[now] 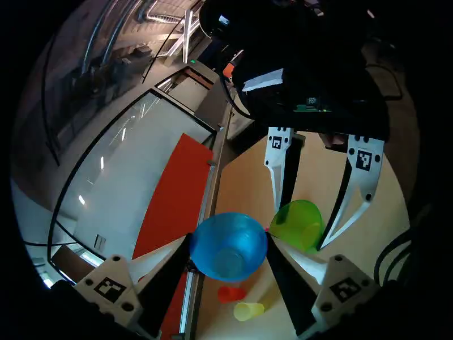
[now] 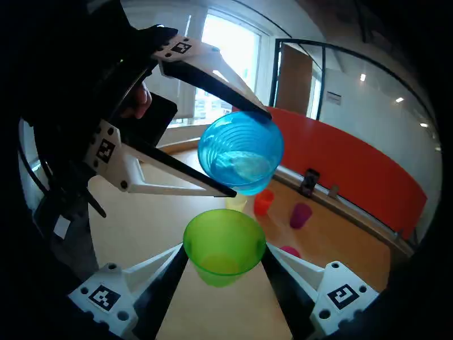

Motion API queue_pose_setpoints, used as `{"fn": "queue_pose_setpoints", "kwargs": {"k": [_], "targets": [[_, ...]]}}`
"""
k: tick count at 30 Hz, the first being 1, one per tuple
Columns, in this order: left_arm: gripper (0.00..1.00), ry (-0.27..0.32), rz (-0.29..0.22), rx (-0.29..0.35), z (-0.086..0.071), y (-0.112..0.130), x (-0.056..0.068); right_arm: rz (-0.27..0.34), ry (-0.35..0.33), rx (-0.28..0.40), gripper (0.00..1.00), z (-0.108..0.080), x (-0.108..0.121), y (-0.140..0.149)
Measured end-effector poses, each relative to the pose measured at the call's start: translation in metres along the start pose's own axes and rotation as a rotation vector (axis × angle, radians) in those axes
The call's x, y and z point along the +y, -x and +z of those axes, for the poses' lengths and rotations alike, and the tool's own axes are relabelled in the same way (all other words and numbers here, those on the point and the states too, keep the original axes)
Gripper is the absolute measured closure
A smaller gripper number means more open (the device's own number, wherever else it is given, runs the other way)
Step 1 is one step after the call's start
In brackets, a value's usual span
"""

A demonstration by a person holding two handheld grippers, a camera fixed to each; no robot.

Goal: Pour water

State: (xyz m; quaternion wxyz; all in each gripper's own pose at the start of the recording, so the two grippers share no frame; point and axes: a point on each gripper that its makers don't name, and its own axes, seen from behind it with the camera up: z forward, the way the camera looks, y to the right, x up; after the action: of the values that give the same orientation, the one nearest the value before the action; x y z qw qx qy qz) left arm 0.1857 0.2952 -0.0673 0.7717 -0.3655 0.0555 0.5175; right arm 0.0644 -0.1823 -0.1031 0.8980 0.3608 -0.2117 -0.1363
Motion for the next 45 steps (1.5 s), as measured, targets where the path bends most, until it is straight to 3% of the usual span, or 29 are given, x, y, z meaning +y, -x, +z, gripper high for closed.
{"fn": "queue_pose_setpoints", "kwargs": {"k": [9, 36, 45], "targets": [[0.10, -0.012, 0.058, 0.006, 0.001, -0.003, -0.004, -0.009, -0.007, 0.001, 0.08, -0.001, -0.001, 0.000], [0.10, -0.036, 0.120, 0.008, 0.000, -0.006, -0.010, -0.016, -0.015, 0.009, 0.08, -0.003, -0.001, -0.006], [0.11, -0.044, 0.167, 0.002, -0.003, -0.008, -0.012, -0.016, -0.011, 0.016, 0.08, -0.003, 0.002, -0.008]]}}
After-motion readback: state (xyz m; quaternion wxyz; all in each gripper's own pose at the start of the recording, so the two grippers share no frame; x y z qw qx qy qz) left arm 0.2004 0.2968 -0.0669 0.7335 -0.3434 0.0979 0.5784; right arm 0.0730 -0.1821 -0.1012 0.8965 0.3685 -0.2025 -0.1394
